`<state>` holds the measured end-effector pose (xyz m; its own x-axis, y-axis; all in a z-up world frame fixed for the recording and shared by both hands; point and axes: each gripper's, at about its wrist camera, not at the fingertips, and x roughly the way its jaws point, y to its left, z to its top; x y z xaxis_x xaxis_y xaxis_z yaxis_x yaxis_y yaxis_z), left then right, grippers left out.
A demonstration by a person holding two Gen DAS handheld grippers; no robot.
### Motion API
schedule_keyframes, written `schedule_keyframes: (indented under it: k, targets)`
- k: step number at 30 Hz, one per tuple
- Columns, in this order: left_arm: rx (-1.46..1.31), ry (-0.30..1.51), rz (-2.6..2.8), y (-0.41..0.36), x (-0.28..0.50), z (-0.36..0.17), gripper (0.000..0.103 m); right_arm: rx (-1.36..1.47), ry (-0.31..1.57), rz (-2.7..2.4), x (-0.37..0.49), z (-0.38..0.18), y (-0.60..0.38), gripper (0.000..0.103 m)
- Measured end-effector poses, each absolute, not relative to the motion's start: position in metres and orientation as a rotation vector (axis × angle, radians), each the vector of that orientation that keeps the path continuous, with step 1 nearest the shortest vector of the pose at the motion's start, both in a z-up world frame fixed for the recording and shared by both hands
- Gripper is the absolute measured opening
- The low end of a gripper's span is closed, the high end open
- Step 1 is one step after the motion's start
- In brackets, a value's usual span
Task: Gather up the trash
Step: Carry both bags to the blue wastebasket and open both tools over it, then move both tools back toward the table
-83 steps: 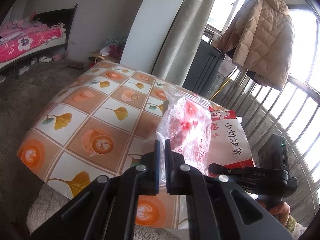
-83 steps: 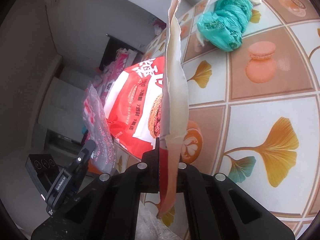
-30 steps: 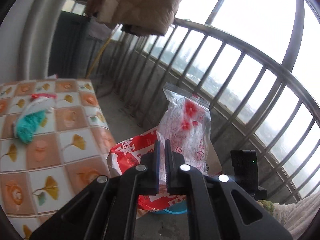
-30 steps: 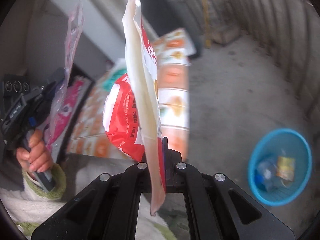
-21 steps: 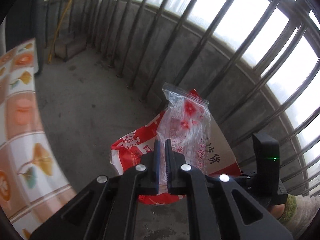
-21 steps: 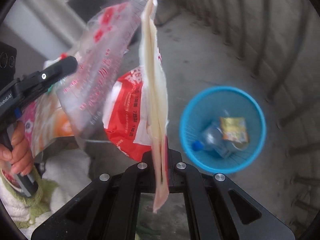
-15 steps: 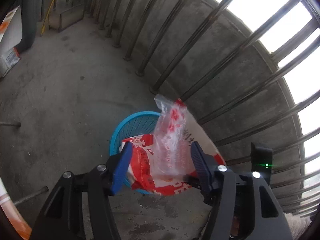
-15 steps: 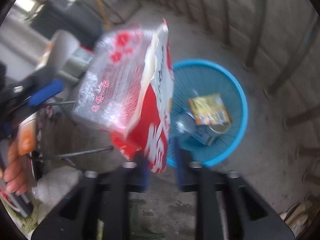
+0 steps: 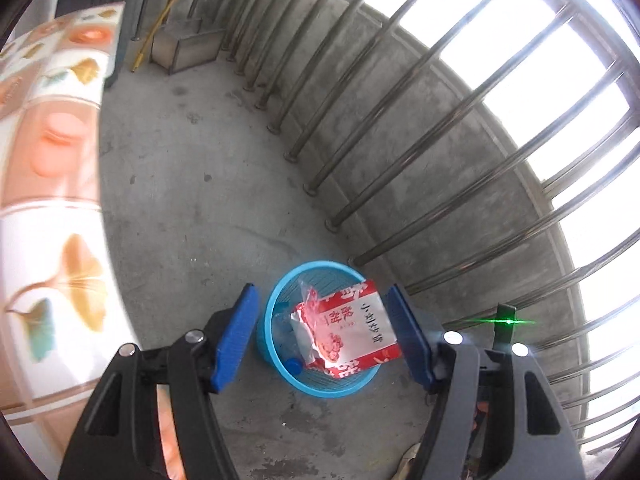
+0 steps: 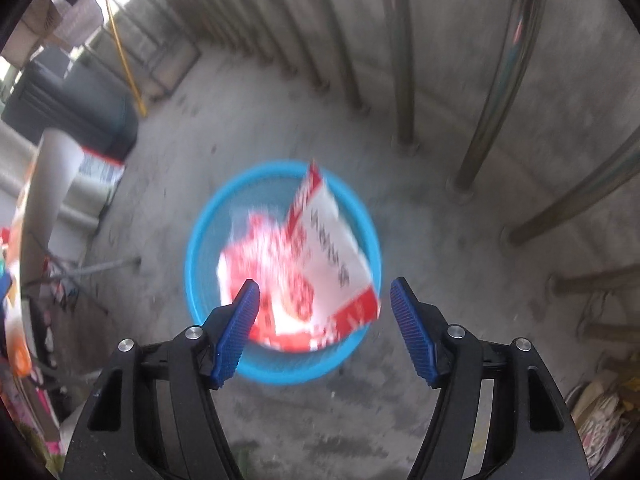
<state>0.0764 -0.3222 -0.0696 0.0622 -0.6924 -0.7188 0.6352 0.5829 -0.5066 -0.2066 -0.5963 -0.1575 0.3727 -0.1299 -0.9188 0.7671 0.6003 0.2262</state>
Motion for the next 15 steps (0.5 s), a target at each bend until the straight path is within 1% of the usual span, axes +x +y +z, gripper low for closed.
schedule_keyframes:
  k: [1, 3, 5, 7, 10, 15]
  targets:
    - [-0.078, 1.105, -1.009, -0.311, 0.077, -0.059, 0.064, 0.713, 1.014, -0.655, -0.203, -0.157, -0.599, 0.065]
    - [-0.101, 1.049, -1.015, -0.287, 0.077, -0.036, 0.066, 0.665, 0.968, -0.651, -0.191, -0.137, -0.597, 0.066]
    - [-0.121, 0.985, -1.016, -0.261, 0.076, -0.017, 0.069, 0.608, 0.93, -0.621, -0.173, -0.115, -0.586, 0.067]
    - [-0.141, 0.904, -1.002, -0.23, 0.076, 0.006, 0.072, 0.556, 0.902, -0.581, -0.151, -0.103, -0.573, 0.07]
    - [-0.169, 0.812, -0.948, -0.184, 0.077, 0.027, 0.075, 0.486, 0.874, -0.463, -0.111, -0.079, -0.538, 0.074]
    - [-0.215, 0.704, -0.801, -0.1, 0.08, 0.048, 0.078, 0.372, 0.861, -0.245, -0.048, -0.053, -0.464, 0.077]
